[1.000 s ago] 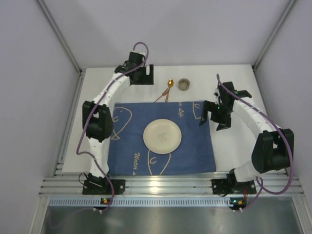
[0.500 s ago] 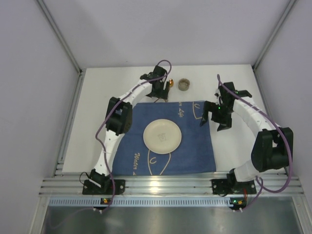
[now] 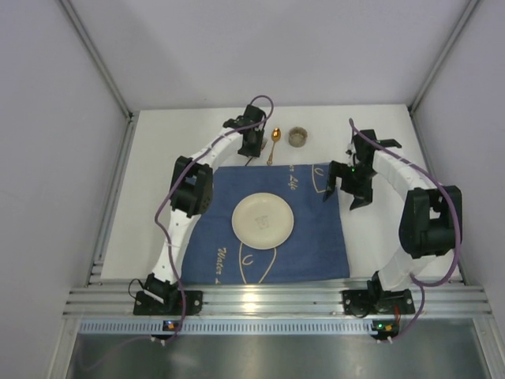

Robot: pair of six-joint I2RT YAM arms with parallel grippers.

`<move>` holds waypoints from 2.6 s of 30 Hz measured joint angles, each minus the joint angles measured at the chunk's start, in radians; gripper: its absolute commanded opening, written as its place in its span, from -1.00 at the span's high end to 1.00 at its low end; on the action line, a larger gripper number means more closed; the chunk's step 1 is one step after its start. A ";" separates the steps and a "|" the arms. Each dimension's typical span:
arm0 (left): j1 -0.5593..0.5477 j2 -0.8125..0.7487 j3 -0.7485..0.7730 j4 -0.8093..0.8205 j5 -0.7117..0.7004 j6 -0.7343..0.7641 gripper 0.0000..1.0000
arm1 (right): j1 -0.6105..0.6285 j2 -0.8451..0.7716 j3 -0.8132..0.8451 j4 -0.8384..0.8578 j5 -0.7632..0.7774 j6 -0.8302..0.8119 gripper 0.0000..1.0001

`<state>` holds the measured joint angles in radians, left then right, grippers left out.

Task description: Set the dinner table for one person

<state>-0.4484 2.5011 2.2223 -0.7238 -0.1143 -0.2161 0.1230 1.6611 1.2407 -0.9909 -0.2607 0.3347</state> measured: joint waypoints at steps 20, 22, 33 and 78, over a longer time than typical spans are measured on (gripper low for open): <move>0.013 -0.061 -0.023 0.027 -0.137 -0.036 1.00 | 0.042 0.029 0.142 -0.044 -0.002 -0.019 -0.99; 0.024 -0.108 -0.010 0.024 -0.123 -0.055 1.00 | 0.061 -0.007 0.150 -0.039 -0.016 -0.018 -1.00; -0.001 -0.633 -0.134 0.158 -0.058 -0.220 1.00 | 0.209 -0.176 0.176 0.154 -0.157 0.091 -1.00; -0.279 -1.162 -0.815 0.145 -0.168 -0.507 -0.93 | 0.344 -0.354 -0.177 0.554 -0.106 0.222 1.00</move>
<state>-0.7273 1.3388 1.4075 -0.5785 -0.2825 -0.7227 0.4675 1.3075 1.0637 -0.4366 -0.3664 0.5571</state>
